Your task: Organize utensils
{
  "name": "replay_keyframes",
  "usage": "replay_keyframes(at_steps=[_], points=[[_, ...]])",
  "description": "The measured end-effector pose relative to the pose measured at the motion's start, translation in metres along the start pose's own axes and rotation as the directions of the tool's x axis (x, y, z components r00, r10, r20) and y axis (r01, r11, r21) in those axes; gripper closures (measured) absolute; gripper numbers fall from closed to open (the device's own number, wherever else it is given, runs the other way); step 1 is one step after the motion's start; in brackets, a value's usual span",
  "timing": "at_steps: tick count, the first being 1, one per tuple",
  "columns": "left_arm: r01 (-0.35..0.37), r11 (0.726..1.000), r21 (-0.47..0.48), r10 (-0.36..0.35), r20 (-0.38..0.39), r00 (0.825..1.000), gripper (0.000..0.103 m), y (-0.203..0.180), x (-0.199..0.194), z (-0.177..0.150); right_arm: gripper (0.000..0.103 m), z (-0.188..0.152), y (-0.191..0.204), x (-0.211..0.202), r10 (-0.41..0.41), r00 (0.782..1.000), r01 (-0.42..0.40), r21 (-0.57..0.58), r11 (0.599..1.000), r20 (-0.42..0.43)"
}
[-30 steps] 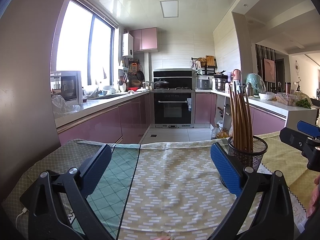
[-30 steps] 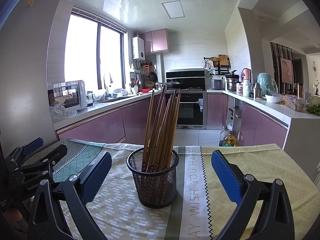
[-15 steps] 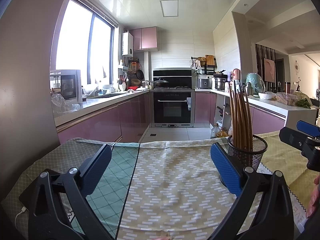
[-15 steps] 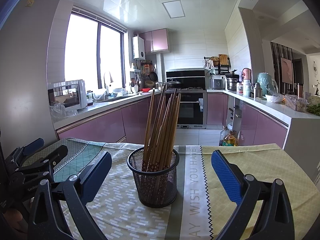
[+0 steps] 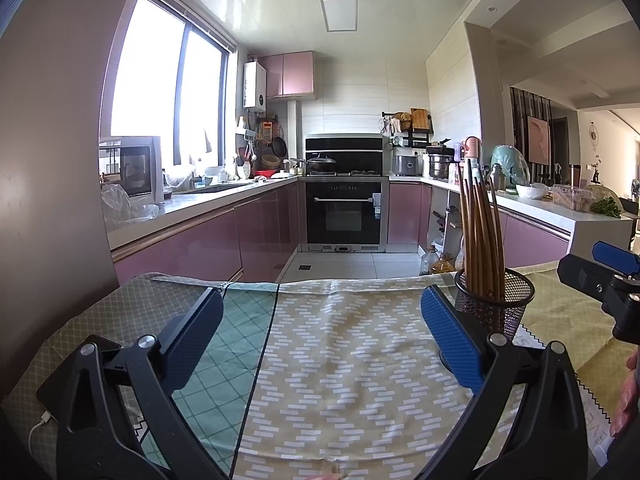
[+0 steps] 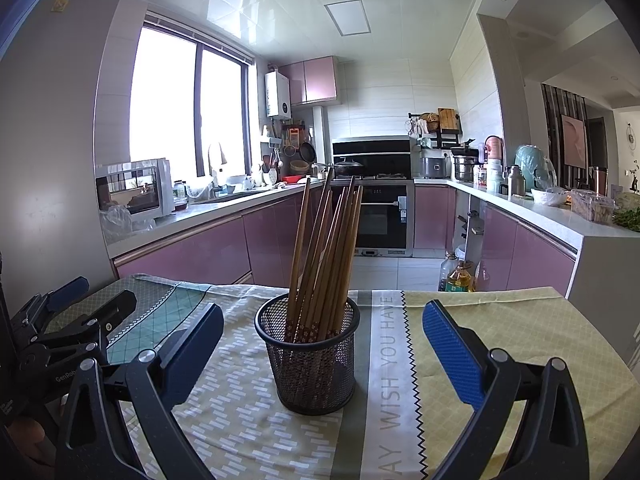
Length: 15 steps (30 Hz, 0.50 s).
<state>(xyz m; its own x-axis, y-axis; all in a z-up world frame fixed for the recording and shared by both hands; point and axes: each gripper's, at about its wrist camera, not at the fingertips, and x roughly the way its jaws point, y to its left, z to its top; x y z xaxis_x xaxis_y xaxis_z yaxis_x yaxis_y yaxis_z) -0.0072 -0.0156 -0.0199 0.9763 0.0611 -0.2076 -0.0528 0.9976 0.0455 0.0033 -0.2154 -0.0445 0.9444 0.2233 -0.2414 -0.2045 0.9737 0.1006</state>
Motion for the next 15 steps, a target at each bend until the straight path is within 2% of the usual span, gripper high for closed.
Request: replay_keyframes(at_steps=[15], points=[[0.011, 1.000, -0.009, -0.011, -0.012, 1.000, 0.006, -0.0026, 0.0002, -0.0002, 0.007, -0.0009, -0.0013, 0.0012, 0.002, 1.000, -0.002, 0.004, 1.000, -0.005]])
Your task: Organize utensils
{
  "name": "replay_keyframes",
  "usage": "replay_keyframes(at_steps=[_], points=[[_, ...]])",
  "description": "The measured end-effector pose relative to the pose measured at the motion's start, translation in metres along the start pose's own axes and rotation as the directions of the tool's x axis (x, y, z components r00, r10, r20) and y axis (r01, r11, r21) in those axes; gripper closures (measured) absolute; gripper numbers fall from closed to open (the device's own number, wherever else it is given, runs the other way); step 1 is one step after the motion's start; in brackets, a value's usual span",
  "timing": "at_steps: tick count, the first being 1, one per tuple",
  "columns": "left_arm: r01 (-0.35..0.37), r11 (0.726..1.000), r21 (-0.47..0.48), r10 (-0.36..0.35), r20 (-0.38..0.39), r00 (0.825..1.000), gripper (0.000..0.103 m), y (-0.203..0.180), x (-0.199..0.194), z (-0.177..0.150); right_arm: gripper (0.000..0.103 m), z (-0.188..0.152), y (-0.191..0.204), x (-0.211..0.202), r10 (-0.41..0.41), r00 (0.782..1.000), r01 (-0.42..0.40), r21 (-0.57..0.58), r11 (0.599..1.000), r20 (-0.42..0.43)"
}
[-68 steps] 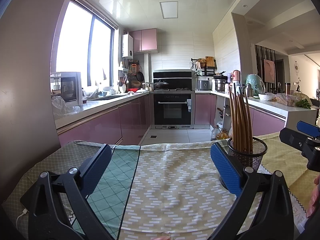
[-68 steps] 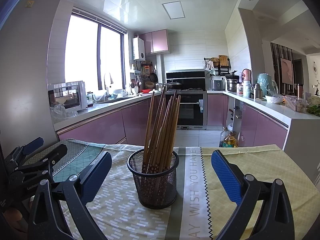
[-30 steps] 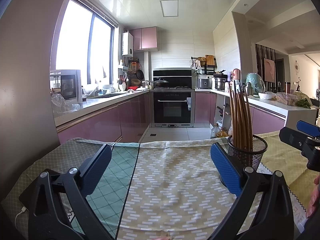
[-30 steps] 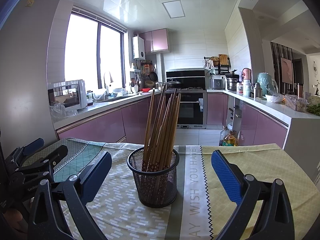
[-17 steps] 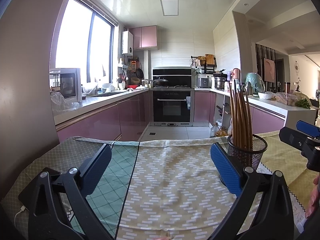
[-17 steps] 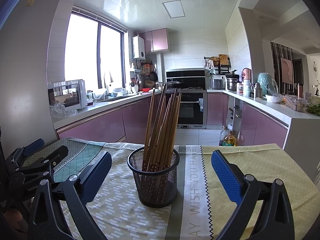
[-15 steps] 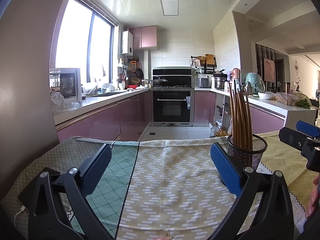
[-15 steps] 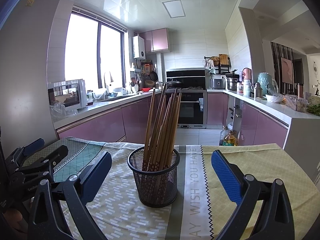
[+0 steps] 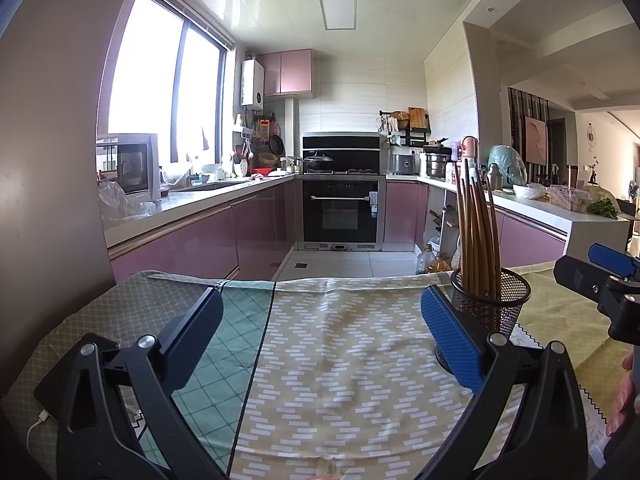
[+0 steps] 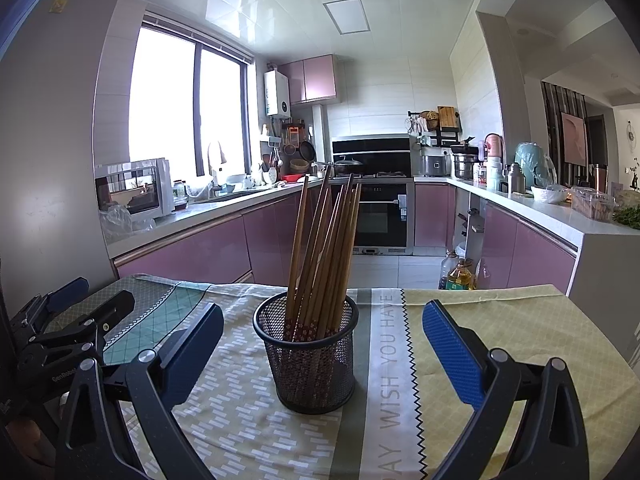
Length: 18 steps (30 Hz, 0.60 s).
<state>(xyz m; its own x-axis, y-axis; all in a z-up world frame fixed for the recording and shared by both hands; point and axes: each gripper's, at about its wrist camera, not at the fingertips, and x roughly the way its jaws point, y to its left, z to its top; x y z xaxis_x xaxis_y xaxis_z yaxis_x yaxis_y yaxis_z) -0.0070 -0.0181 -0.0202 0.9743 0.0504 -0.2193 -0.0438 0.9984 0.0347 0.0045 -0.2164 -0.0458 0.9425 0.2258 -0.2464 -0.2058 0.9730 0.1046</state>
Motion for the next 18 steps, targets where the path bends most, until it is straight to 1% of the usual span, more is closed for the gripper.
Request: replay_keyframes(at_steps=[5, 9, 11, 13, 14, 16, 18], points=[[0.000, 1.000, 0.007, 0.000, -0.001, 1.000, 0.006, -0.004, -0.003, 0.002, 0.007, -0.001, 0.000, 0.000, 0.001, 1.000, -0.001, -0.002, 1.000, -0.001], [-0.006, 0.999, 0.038, 0.005, 0.005, 1.000, 0.006, -0.011, -0.005, 0.002, 0.007, -0.001, -0.003, 0.000, -0.002, 1.000, 0.002, -0.004, 1.000, -0.009], [0.006, 0.999, 0.037, -0.006, -0.015, 1.000, 0.006, -0.005, 0.000, 0.004, 0.007, -0.002, -0.010, 0.001, -0.009, 1.000, 0.009, -0.007, 1.000, -0.025], [0.008, 1.000, 0.025, -0.007, -0.053, 0.999, 0.006, -0.002, 0.006, 0.004, 0.007, -0.003, -0.026, 0.007, -0.035, 0.997, 0.035, -0.006, 0.999, -0.074], [-0.002, 1.000, 0.019, 0.004, -0.070, 0.998, 0.005, 0.001, 0.010, 0.004, 0.007, -0.006, -0.035, 0.013, -0.051, 0.992, 0.052, 0.000, 0.999, -0.112], [0.016, 1.000, 0.000, -0.016, -0.118, 0.993, 0.006, 0.014, 0.022, 0.003, 0.007, -0.013, -0.060, 0.030, -0.087, 0.972, 0.092, 0.013, 0.996, -0.219], [0.010, 1.000, -0.014, -0.012, -0.167, 0.986, 0.006, 0.023, 0.031, 0.001, 0.007, -0.026, -0.093, 0.052, -0.141, 0.925, 0.160, 0.026, 0.987, -0.354]])
